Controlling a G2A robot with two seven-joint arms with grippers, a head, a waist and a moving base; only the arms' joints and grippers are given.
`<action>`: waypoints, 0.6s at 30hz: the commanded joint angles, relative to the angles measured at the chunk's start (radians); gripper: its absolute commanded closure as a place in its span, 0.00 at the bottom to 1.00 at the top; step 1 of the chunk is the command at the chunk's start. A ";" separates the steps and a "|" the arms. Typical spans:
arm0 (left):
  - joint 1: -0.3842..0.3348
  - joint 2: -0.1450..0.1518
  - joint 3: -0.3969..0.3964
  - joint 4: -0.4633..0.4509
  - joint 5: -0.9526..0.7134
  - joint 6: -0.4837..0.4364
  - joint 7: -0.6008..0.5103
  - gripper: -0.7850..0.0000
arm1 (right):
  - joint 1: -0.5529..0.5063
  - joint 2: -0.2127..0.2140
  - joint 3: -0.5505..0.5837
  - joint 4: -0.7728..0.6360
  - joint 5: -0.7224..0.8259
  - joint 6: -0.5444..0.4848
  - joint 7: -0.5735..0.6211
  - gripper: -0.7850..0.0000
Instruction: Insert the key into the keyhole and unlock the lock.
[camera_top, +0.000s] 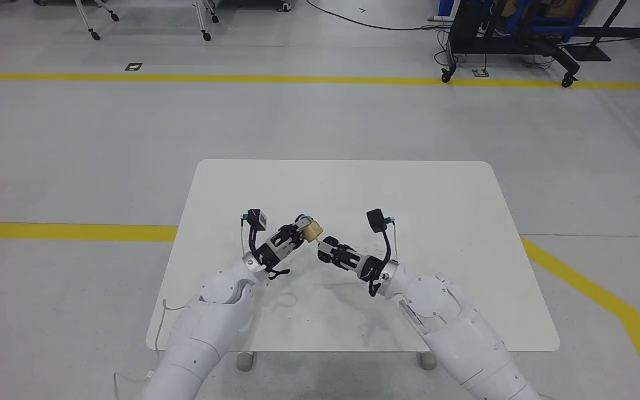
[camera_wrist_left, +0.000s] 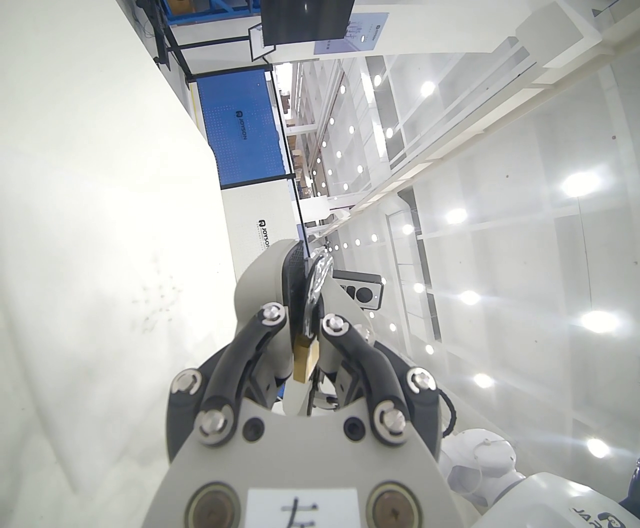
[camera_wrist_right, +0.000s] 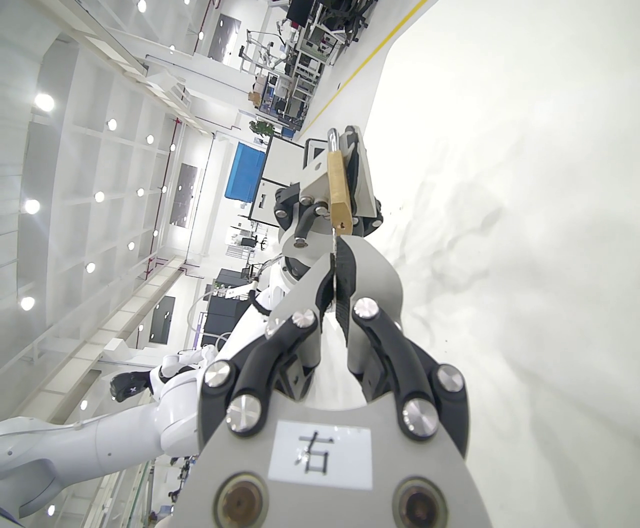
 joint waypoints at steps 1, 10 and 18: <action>0.000 0.000 0.001 0.000 0.001 -0.003 0.001 1.00 | 0.000 0.000 0.000 0.000 -0.001 0.001 0.000 1.00; 0.001 0.001 0.000 0.001 -0.006 -0.002 0.005 1.00 | 0.009 -0.003 -0.005 0.012 -0.001 0.007 -0.008 1.00; 0.002 0.000 0.006 -0.002 -0.003 -0.002 0.006 1.00 | 0.010 -0.003 -0.005 0.016 0.003 0.007 -0.006 1.00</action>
